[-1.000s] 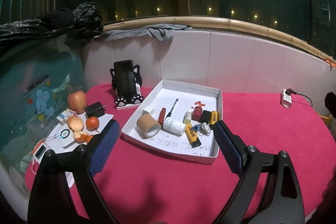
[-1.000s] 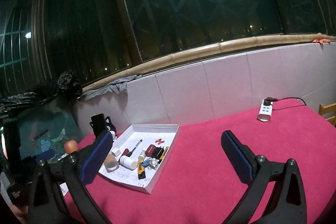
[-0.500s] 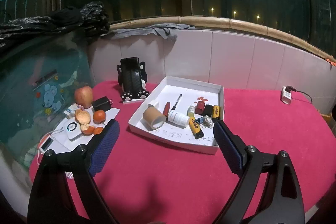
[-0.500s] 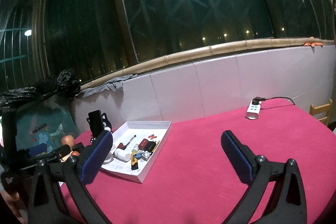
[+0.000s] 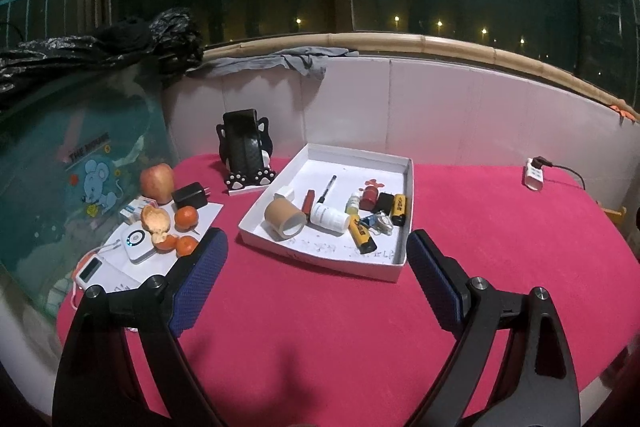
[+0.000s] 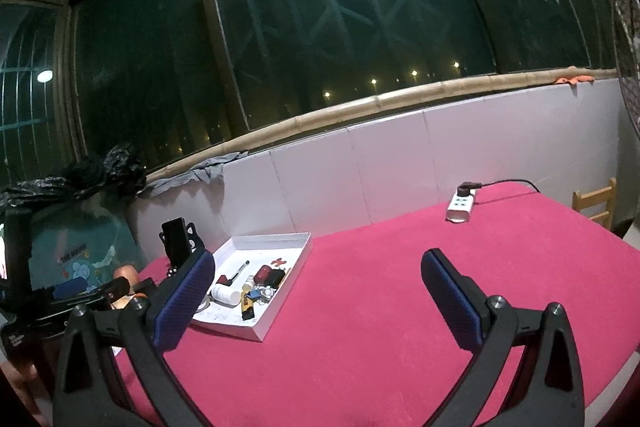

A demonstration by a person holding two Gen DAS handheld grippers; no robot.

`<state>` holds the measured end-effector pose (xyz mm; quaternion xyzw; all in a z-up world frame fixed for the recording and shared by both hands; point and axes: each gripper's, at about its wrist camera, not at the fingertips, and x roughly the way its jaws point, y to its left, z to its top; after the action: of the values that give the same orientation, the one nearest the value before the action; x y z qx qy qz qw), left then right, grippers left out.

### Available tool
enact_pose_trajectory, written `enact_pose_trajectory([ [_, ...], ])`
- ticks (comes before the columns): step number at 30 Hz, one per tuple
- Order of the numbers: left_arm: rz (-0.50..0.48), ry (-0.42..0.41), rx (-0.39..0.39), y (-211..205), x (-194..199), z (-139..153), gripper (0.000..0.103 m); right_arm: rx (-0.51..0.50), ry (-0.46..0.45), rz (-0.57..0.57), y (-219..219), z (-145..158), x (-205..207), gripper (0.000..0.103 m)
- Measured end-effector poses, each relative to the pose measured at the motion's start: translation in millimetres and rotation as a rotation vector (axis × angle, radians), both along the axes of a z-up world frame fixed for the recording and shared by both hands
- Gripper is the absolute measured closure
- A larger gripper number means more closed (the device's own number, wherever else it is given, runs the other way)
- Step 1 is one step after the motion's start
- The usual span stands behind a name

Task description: Organize rigid objects

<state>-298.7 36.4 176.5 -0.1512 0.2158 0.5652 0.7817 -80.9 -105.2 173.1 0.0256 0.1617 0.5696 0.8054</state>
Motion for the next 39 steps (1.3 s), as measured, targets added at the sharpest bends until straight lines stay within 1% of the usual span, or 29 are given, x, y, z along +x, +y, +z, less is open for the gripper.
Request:
enact_pose_trajectory([
  [6, -0.008, 0.01, 0.0, -8, 3, -1, 0.012, -0.008, -0.013, -0.001, -6, -3, -1, 0.0],
  [24, -0.005, 0.006, -0.005, -9, 2, -3, 0.012, -0.02, -0.011, -0.006, -10, -9, -6, 0.0],
  [39, -0.016, 0.002, -0.043, -4, 8, -9, 0.012, -0.052, 0.009, -0.008, -6, -13, -5, 0.0],
])
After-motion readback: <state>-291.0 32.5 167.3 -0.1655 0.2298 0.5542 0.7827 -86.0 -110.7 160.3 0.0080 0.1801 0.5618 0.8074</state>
